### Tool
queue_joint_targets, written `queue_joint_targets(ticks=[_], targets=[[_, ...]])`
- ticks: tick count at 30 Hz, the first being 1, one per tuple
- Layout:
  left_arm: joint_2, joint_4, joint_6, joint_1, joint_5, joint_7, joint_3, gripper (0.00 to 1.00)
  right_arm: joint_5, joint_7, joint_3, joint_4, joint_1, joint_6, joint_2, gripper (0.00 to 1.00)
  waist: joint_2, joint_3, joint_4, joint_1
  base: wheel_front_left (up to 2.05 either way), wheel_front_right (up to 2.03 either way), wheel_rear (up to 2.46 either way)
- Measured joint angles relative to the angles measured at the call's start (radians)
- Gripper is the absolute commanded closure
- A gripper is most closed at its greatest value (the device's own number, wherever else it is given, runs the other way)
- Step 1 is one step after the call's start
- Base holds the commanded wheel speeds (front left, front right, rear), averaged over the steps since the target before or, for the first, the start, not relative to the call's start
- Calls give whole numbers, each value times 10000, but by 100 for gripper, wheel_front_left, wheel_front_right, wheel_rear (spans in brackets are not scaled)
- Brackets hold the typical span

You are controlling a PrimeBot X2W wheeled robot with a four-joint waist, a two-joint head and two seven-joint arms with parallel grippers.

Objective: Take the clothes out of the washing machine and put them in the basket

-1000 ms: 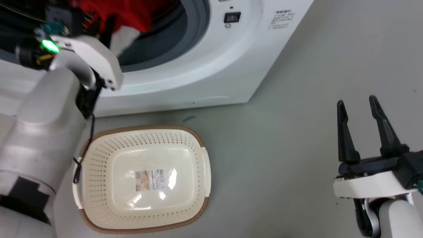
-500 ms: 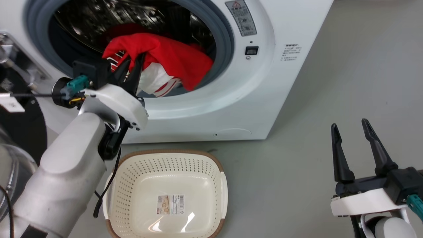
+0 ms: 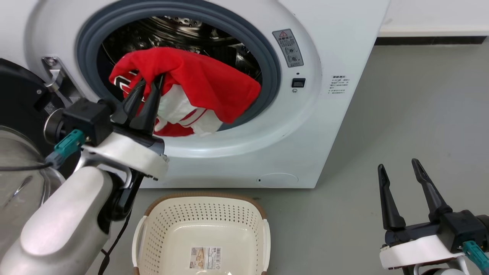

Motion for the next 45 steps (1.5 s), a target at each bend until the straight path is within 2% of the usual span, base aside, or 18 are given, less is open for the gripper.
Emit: queue_joint_targets(ticks=[13,22,30,36,45], targets=[[1218,-3085,1252,1487,94,395,372,100,-13,0,84,-27,298,0,0,0,0,-486,33,2,0,0,0],[1708,-3684,1448,2598,-31,575,186,100,21,0,138,-90,295,0,0,0,0,-376,-62,1,0,0,0],[1522,-2470,1037,3333,-25,658,-727,100,27,-2,130,-255,3,0,0,0,0,218,-190,2,0,0,0],[692,-500,424,3217,86,439,-1319,100,-40,0,113,-397,-480,0,-2,0,0,974,-319,3,0,0,0],[-853,3753,-779,1818,291,77,-1770,100,-63,-2,153,-719,-1379,0,-2,0,0,2534,-576,3,0,0,0]])
